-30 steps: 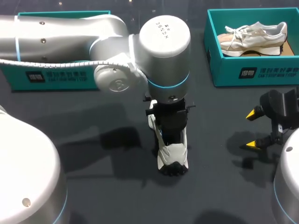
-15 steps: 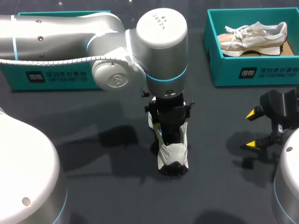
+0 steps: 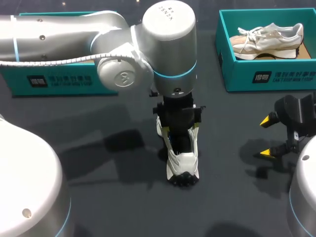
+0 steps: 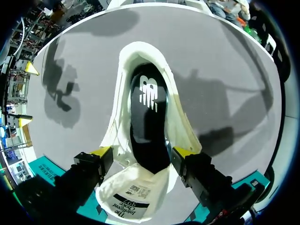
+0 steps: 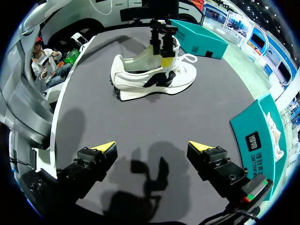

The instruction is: Take the shoe out of the shoebox, open the shoe tongue, remove and reinsert the insole, then place the shoe into the shoebox

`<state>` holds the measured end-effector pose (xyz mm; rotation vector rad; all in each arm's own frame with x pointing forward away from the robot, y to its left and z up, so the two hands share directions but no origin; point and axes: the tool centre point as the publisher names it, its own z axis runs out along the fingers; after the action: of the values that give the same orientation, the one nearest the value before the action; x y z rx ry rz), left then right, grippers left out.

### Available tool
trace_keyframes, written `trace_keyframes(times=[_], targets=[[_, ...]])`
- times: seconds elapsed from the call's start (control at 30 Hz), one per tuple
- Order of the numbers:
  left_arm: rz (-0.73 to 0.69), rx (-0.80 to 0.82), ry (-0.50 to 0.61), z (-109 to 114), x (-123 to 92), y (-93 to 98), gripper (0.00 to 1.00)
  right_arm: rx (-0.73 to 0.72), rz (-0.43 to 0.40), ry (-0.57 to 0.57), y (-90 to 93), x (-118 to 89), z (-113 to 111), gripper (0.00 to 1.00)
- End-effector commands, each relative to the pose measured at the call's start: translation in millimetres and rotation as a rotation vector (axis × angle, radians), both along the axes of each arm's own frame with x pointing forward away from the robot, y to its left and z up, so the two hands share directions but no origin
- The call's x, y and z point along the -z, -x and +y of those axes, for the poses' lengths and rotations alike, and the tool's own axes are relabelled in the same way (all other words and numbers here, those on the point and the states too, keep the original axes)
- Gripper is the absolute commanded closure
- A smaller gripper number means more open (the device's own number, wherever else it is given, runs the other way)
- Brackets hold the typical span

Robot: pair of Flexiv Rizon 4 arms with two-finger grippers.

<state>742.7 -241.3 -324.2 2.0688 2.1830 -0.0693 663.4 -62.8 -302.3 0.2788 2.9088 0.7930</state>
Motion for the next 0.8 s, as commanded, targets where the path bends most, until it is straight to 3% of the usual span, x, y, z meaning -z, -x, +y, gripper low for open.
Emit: trace_keyframes(times=[0.03,0.37,0.8], targets=[[-0.008,0.006,0.004,-0.3,0.6,2.0,0.18,0.001,-0.002,0.002,2.0,-0.2,-0.2,0.0],[-0.002,0.002,0.019,2.6,-4.4,-6.1,0.16,0.001,-0.002,0.002,2.0,-0.2,-0.2,0.0],[0.023,0.003,0.039,8.2,-8.1,-13.8,0.2,0.001,-0.002,0.002,2.0,-0.2,-0.2,0.0]])
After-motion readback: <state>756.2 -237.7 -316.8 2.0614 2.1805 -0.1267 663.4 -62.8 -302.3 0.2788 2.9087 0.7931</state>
